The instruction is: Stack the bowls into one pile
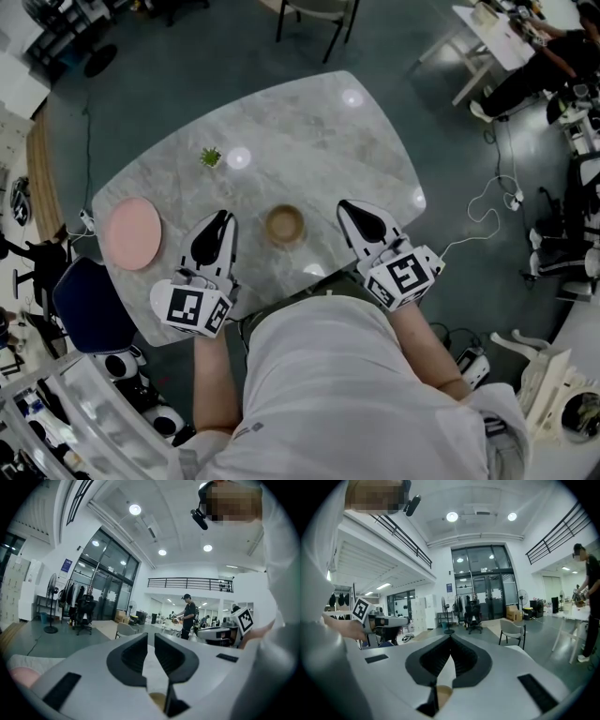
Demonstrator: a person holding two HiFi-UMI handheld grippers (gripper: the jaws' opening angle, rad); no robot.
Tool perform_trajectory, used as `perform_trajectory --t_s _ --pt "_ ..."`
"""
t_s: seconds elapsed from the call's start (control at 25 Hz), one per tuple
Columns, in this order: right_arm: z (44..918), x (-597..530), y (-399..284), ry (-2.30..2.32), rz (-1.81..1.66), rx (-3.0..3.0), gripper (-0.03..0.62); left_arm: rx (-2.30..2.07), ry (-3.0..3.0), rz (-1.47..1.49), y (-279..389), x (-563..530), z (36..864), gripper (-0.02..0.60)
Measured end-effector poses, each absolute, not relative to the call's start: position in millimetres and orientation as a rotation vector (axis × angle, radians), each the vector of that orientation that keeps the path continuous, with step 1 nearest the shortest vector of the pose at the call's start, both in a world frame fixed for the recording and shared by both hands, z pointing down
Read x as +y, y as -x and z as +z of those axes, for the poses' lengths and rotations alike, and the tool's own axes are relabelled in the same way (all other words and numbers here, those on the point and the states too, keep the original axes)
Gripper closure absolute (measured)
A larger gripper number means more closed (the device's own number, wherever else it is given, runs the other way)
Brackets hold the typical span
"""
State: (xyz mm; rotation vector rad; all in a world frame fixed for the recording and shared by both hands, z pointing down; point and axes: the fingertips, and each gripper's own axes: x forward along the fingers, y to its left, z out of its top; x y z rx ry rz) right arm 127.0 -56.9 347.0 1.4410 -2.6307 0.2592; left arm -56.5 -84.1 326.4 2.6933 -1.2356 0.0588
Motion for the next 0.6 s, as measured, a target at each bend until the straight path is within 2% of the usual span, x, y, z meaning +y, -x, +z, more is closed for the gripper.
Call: perform_trajectory --t_s 0.6 --pt "348 -60 -110 -1.408 0.256 -2.637 0.583 -1.209 -2.686 0.069 63 -86 334 0.551"
